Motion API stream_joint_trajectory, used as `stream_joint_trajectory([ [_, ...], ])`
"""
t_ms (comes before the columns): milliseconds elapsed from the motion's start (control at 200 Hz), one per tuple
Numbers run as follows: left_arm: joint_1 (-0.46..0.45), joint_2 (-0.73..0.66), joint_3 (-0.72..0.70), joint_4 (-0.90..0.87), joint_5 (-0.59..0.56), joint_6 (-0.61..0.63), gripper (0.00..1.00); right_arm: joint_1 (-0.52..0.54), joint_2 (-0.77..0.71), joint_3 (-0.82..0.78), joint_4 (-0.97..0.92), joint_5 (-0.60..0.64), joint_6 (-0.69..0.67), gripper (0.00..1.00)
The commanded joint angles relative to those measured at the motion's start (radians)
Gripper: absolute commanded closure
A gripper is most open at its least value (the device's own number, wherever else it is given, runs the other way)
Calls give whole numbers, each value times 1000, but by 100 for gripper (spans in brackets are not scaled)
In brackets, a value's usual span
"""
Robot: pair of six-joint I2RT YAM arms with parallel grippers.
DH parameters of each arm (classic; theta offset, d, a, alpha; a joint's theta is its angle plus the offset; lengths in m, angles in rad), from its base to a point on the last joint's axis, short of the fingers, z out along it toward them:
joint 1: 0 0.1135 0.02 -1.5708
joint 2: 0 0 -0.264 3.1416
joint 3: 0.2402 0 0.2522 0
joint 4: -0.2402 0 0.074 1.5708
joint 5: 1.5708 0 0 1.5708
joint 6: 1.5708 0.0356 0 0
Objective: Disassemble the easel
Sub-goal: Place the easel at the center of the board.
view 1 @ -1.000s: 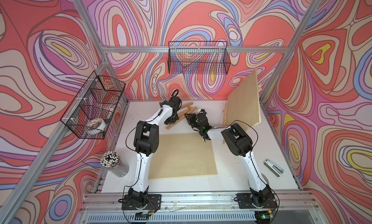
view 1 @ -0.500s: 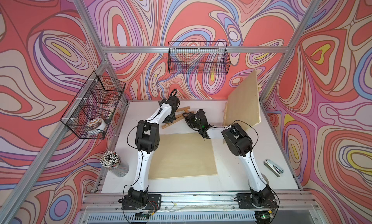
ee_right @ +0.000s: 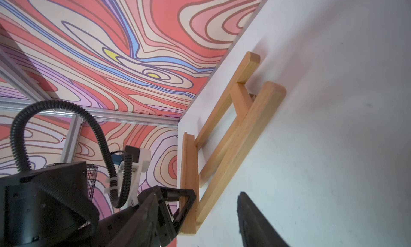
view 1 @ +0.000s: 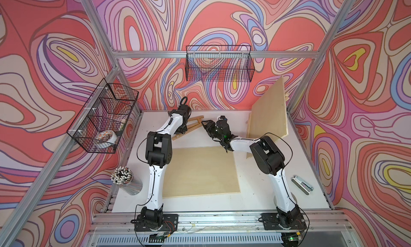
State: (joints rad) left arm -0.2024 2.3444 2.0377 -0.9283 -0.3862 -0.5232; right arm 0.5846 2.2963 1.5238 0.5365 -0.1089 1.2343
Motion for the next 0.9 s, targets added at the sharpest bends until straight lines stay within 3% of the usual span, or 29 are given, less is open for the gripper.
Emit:
stream_joint_trajectory([
  [0,12,64,-13,-71,-39,3,100,12,-37,-7,-34,33,-54,41],
  [105,12,88,-7,-104,-41,-20,100,13,-44,-10,-39,44,-68,41],
  [230,15,87,-4,-126,-64,-49,82,14,-46,-11,-41,48,-73,41],
  [411,24,109,17,-161,-33,-87,79,15,-45,-13,-41,49,-73,41],
  [621,40,96,3,-151,-36,-87,60,17,-54,-14,-46,58,-91,41],
  [896,40,44,23,-128,13,-82,49,26,-58,2,-60,63,-128,41],
])
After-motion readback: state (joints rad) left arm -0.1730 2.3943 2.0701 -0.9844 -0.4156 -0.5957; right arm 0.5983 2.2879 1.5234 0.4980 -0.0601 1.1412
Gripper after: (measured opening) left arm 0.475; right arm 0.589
